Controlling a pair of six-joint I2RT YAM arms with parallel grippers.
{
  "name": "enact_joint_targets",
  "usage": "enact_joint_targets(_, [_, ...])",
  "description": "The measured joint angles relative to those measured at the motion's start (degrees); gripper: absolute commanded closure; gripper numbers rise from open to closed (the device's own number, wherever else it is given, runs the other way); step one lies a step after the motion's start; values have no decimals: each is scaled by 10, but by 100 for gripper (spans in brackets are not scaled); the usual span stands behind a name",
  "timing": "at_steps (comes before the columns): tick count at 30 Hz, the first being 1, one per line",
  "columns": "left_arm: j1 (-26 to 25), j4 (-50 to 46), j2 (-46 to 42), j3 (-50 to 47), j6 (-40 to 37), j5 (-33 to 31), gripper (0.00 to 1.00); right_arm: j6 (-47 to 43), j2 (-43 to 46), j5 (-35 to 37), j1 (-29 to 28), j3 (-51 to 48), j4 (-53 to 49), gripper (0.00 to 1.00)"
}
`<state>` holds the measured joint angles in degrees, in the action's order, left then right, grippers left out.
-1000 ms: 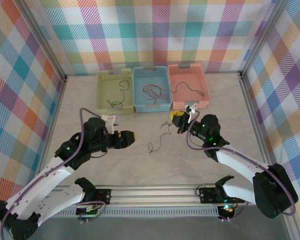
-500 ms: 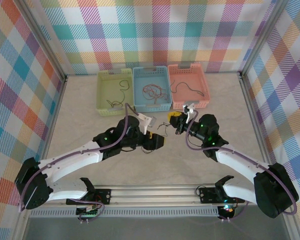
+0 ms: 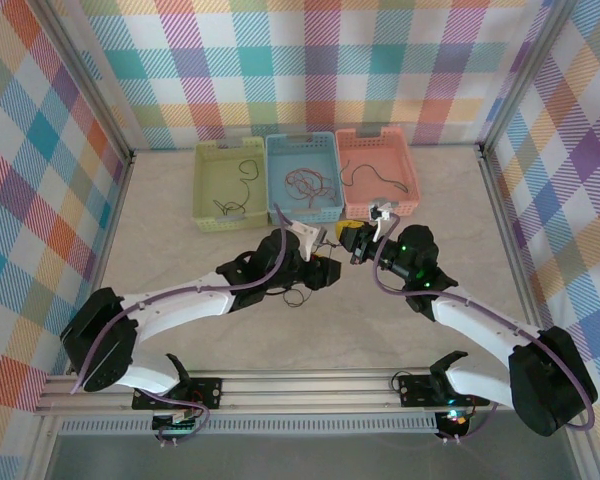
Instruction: Untangle the cables
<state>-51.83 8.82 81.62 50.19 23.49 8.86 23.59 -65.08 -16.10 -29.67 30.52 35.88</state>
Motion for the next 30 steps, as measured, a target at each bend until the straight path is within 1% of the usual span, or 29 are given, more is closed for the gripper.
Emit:
enact_joint_targets(2, [-1,6,7,0,-2,0,80,2,0,0,0,0,0,100])
enact_joint_targets(4, [-1,10,7,0,-2,-1,92,2,0,1,0,0,-3,100])
enact_joint_targets(5, [-2,13,7,-1,-5,0,98,2,1,4,0,1,-7,100])
enact_joint_targets(6, [-2,15,5,-2,-5,1,100,2,3,7,0,1,-13,100])
enact_joint_targets(9, [-2,18,-14,-17,-5,4,100,-3,18,36,0,1,-36,100])
enact_joint_targets(11, [-2,16,-41,-33,-6,11,100,-14,30,64,0,1,-48,100])
enact_joint_targets(16, [-2,-7,-148,-57,-7,33,100,-67,49,130,0,2,-79,100])
enact_joint_targets(19, [-2,-14,-198,-57,-7,43,100,-97,48,146,-3,9,-109,100])
enact_joint_targets(21, [-2,-23,-217,-57,-7,46,100,-112,48,149,-9,14,-120,99])
enact_joint_targets(23, [-2,-40,-225,-57,-7,47,100,-124,48,152,-12,18,-124,95])
enact_joint_targets(24, [-2,-48,-228,-57,-7,48,100,-130,48,153,-13,19,-125,89])
enact_joint_targets(25, [-2,-56,-230,-57,-8,49,100,-134,48,156,-14,19,-127,79])
enact_joint_targets(26, [-2,-63,-232,-57,-9,51,100,-137,48,161,-15,19,-129,76])
enact_joint_targets(30, [-2,-82,-245,-57,-9,52,100,-155,48,174,-16,19,-133,69])
